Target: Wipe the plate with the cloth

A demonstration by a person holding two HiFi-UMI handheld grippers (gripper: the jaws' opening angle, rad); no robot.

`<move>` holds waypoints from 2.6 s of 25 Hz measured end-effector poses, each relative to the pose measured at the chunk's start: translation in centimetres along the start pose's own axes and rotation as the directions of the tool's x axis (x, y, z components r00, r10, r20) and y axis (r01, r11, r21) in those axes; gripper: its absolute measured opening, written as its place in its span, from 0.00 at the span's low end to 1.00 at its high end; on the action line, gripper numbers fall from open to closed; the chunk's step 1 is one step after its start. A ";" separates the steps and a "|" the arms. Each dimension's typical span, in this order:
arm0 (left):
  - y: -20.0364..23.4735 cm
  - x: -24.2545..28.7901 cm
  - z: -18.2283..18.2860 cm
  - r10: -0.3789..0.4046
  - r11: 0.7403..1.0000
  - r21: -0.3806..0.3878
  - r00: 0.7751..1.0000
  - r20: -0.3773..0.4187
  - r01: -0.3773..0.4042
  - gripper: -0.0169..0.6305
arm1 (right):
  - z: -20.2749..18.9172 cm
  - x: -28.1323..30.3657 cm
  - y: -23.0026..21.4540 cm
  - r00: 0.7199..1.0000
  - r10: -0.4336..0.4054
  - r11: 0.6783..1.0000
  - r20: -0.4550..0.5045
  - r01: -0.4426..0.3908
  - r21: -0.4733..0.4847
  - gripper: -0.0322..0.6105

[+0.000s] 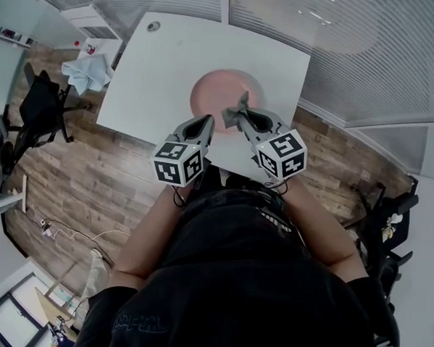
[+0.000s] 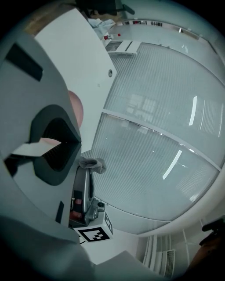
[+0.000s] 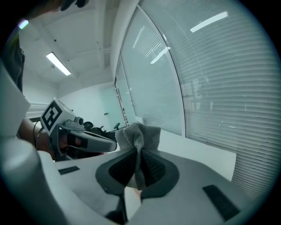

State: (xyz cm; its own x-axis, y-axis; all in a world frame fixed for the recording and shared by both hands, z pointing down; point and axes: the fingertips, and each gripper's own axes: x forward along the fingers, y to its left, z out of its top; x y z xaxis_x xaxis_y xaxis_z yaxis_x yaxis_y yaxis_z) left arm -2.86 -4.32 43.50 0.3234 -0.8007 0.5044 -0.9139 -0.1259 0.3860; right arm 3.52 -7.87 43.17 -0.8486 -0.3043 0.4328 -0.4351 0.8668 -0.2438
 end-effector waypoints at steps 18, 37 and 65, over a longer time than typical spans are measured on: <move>0.0 -8.3 0.7 -0.083 0.993 0.091 0.994 0.065 0.077 0.05 | 2.5 -1.8 6.9 0.993 -0.043 0.999 0.106 0.045 -0.015 0.11; -2.9 -16.0 -2.3 -0.190 0.968 0.186 0.976 0.102 0.169 0.05 | 0.1 -7.2 15.1 0.973 -0.155 0.988 0.172 0.157 0.000 0.11; -12.5 -18.2 -7.6 -0.047 0.989 0.144 0.978 0.204 0.018 0.05 | -4.4 -17.9 16.3 0.988 -0.004 0.999 0.154 0.012 -0.047 0.11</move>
State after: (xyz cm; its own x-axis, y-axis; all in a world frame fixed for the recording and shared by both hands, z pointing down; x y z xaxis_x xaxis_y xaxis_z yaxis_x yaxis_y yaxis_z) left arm 4.51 16.29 35.39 0.3092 -0.8966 0.3170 -0.9337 -0.2230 0.2801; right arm 12.99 13.41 35.25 -0.8831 -0.3652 0.2947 -0.4303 0.8807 -0.1980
